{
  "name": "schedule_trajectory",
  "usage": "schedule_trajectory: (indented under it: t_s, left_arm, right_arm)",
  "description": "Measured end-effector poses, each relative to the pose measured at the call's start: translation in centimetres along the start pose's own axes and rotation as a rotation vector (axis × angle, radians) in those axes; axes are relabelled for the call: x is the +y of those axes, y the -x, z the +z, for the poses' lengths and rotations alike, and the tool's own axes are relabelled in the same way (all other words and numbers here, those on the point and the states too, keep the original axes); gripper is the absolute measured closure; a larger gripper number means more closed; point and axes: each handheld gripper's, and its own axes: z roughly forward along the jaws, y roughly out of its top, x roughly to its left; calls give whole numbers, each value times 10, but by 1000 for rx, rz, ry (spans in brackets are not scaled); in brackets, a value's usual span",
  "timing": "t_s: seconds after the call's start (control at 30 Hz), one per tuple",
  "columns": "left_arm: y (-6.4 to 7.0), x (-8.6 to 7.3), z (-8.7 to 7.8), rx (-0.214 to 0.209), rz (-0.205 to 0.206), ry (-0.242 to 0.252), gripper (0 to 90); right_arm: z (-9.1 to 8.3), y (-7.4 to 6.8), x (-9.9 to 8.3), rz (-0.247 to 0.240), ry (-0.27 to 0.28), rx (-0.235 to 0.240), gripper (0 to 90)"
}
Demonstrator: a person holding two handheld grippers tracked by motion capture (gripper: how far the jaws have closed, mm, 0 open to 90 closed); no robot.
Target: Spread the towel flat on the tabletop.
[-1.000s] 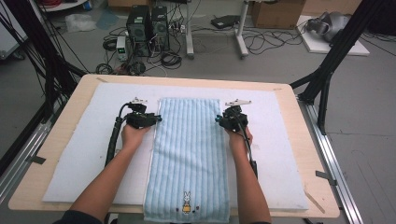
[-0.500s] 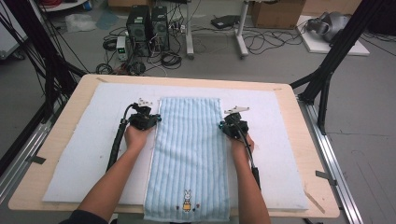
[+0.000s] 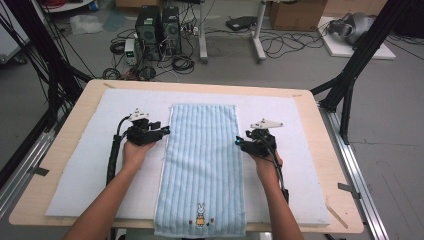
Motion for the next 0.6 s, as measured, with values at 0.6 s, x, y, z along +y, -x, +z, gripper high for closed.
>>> schedule_trajectory:
  t_s: [0.6]
  left_arm:
    - [14,-13,-41,-181,62,151,195]
  right_arm:
    - [-43,-9,-24,-125,104,-17,111]
